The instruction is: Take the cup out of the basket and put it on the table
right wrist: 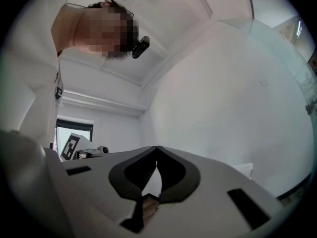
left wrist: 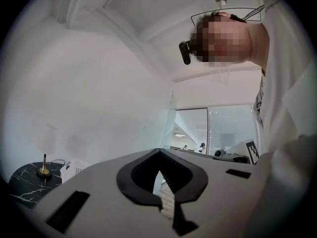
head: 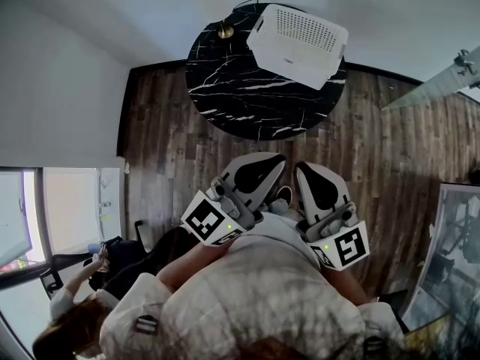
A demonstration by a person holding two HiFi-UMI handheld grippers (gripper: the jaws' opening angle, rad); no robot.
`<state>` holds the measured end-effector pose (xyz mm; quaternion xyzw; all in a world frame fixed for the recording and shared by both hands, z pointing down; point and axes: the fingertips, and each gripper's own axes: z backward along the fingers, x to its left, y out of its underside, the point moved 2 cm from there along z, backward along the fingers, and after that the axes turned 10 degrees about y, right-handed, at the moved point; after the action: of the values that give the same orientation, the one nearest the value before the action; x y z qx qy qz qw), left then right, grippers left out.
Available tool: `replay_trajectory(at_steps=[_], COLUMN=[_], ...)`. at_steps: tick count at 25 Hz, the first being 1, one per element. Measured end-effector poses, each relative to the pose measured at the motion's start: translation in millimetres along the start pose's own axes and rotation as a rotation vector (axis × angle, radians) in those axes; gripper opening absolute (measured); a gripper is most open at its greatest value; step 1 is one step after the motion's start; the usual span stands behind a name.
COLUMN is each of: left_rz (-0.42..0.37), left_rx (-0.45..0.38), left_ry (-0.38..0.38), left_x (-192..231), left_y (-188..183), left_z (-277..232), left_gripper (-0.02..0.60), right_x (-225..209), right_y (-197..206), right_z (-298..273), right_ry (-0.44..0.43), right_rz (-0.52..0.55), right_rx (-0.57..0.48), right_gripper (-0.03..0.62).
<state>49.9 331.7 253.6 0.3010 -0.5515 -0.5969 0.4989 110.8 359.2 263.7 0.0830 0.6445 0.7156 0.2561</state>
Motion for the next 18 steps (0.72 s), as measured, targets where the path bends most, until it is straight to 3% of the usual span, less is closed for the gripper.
replay_trajectory(at_steps=[11, 18], left_rz=[0.008, 0.005], left_rx=[0.05, 0.058], left_ry=[0.063, 0.063], left_x=[-39, -27], left_y=[22, 25], left_z=[-44, -53], left_gripper=[0.006, 0.006], right_x=[-40, -52], right_y=[-11, -9], right_z=[43, 35], right_ry=[0.076, 0.087], right_rz=[-0.025, -0.04], right_rx=[-0.023, -0.028], right_gripper=[0.009, 0.008])
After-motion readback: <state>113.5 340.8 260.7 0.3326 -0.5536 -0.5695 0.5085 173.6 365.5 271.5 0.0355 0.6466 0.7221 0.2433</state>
